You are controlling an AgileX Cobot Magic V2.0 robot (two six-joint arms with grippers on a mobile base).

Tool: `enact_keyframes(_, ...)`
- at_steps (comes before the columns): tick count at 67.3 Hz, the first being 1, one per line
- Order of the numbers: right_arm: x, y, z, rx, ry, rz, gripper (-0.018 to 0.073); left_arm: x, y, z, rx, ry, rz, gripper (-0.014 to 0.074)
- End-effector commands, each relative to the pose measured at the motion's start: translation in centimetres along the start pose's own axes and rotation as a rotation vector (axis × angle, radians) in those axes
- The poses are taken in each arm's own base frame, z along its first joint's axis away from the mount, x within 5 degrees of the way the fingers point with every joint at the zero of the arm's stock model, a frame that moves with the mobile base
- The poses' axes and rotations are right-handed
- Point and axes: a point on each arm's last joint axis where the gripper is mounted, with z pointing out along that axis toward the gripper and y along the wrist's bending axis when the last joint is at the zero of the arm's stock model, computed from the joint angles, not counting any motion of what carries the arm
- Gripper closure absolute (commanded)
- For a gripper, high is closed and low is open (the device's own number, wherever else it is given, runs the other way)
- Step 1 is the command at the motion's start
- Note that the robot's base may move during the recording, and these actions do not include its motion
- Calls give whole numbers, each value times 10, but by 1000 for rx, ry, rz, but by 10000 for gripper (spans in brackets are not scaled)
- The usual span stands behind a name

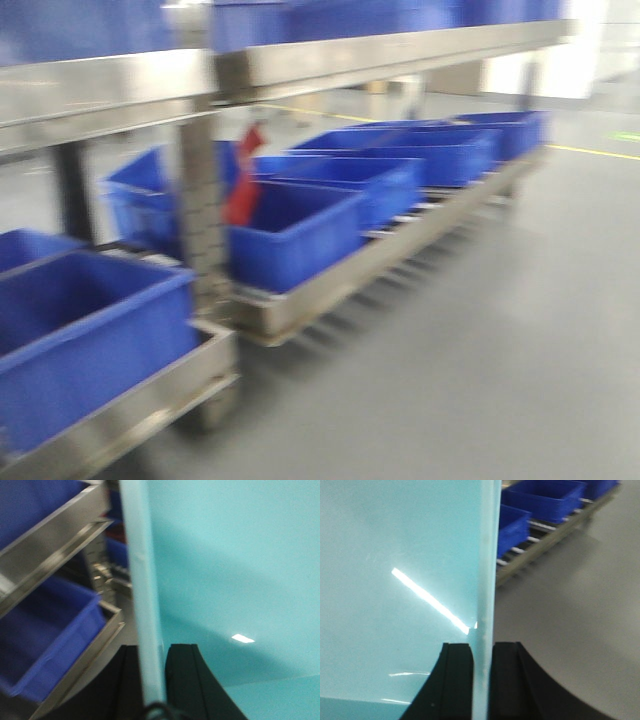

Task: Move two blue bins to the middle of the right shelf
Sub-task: 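Back the base away from the shelf holding the teal bin, then drive the base along the aisle carrying the teal bin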

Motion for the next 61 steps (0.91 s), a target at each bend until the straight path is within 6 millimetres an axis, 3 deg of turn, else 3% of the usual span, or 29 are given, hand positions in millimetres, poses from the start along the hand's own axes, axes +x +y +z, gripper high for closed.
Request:
enact_keyframes(1, -15, 6, -13, -83, -134, 7, 724, -11, -4, -8, 50, -108, 1, 707)
enact_keyframes(61, -15, 6, -13, -83, -134, 7, 724, -11, -4, -8, 50, -108, 1, 707)
